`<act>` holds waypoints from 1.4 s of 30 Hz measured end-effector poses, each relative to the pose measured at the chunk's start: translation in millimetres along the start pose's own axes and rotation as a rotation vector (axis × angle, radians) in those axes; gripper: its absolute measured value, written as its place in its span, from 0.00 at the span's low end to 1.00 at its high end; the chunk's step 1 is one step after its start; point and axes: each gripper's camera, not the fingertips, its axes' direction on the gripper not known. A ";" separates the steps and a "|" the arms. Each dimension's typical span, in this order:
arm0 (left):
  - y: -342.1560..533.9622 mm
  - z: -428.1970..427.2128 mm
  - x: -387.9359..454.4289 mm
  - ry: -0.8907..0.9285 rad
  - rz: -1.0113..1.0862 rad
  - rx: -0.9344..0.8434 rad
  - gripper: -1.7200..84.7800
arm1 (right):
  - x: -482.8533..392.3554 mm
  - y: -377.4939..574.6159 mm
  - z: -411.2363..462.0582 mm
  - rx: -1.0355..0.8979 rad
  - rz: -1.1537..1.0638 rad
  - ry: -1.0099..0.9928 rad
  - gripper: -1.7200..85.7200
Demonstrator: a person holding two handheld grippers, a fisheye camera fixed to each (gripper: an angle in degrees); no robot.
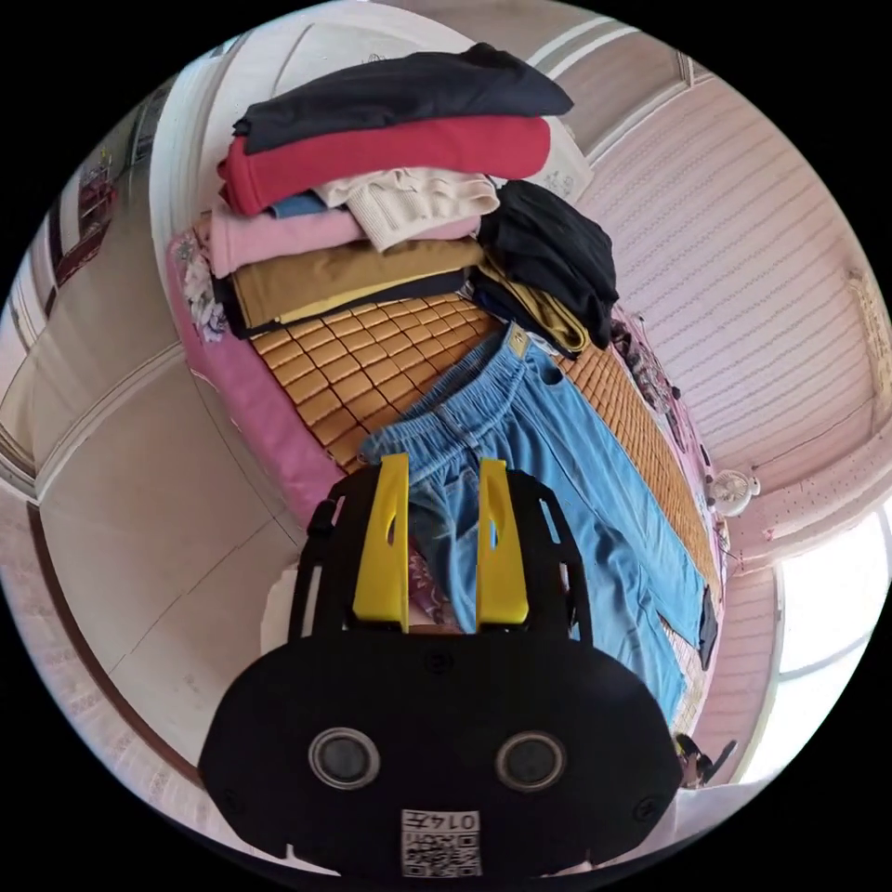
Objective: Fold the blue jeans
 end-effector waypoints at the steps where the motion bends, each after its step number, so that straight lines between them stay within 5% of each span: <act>1: -6.2 4.2 -5.7 -0.039 -0.005 -0.024 0.15 | 18.8 17.0 -1.3 -0.030 0.059 -0.005 0.03; 4: -18.6 25.5 -20.4 -0.106 -0.050 -0.199 0.11 | 51.6 44.9 -8.5 -0.039 0.150 -0.022 0.04; 8: -21.3 -3.6 -45.9 -0.033 -0.111 -0.156 0.02 | 75.9 54.9 -15.7 -0.032 0.175 -0.059 0.05; 25: -19.7 -56.6 -70.9 0.004 -0.029 -0.164 0.01 | 188.4 40.2 47.2 -0.097 0.649 -0.447 0.14; 38: -23.5 -92.9 -59.2 0.056 0.061 -0.138 0.01 | 219.9 59.8 19.3 0.046 0.642 -0.683 0.03; 42: -16.2 -103.1 -63.3 0.035 0.101 -0.152 0.01 | 216.0 76.4 -19.6 0.083 0.520 -0.578 0.02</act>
